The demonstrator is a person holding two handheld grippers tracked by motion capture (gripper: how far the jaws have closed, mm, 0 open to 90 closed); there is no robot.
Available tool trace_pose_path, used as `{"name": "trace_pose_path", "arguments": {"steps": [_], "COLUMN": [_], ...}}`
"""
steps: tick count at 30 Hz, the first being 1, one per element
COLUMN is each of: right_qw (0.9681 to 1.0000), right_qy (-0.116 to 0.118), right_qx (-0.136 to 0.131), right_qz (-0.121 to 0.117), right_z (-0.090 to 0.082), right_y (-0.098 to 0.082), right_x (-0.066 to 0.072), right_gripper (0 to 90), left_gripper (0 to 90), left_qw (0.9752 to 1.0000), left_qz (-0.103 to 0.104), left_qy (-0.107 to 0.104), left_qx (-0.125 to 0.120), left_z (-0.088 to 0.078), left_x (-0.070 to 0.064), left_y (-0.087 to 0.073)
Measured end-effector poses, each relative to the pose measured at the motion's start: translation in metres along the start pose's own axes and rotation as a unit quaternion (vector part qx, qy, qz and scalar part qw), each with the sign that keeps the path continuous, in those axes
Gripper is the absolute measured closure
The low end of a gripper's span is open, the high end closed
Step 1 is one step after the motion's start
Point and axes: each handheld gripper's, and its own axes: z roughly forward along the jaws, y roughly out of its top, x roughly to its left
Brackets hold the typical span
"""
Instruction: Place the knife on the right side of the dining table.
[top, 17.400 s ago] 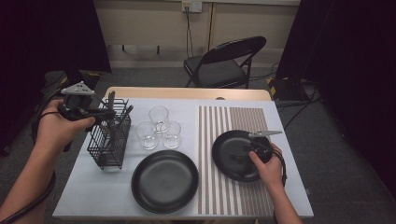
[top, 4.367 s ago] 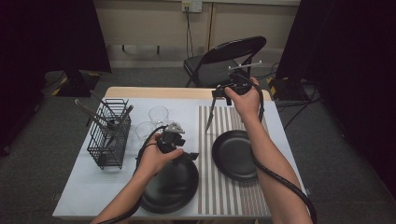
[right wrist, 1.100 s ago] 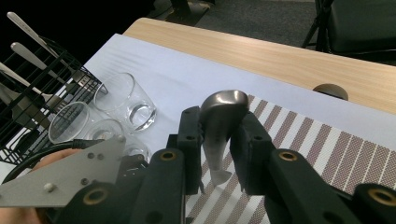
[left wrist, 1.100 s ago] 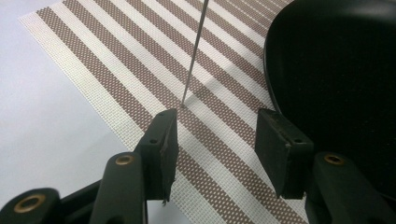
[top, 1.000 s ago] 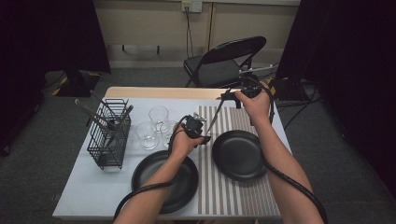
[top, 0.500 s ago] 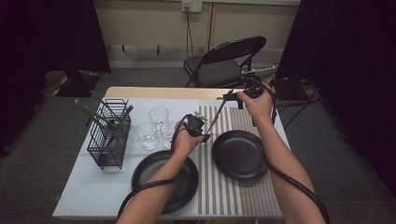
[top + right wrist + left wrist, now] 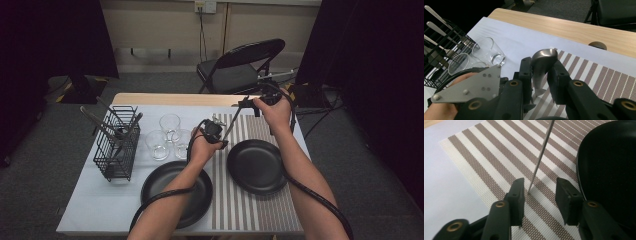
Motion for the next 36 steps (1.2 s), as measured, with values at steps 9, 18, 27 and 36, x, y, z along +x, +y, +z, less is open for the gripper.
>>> {"name": "trace_pose_path", "arguments": {"steps": [9,18,27,36], "right_qw": [1.0,0.9999,0.9997,0.9996], "right_qy": [0.0,0.002,0.005,0.01], "right_qx": [-0.001,-0.003,-0.003,-0.005], "right_qz": [0.005,0.016,0.024,0.027], "right_z": [0.0,-0.001,-0.001,0.001], "right_y": [-0.001,-0.002,-0.002,0.0], "right_x": [-0.002,-0.007,-0.008,-0.008], "right_gripper": [74.4,74.4,74.5,74.5], "left_gripper": [63.5,75.1,82.1,85.3], "left_qw": [0.9999,0.9998,0.9998,0.9994], "left_qz": [0.009,0.017,0.018,0.031], "left_qy": [0.007,0.01,0.011,0.015], "left_qx": [0.006,-0.004,-0.007,0.004], "left_z": [0.012,0.017,0.021,0.02], "left_x": [-0.002,0.003,0.007,0.007], "left_y": [0.002,0.002,0.002,0.004]}}
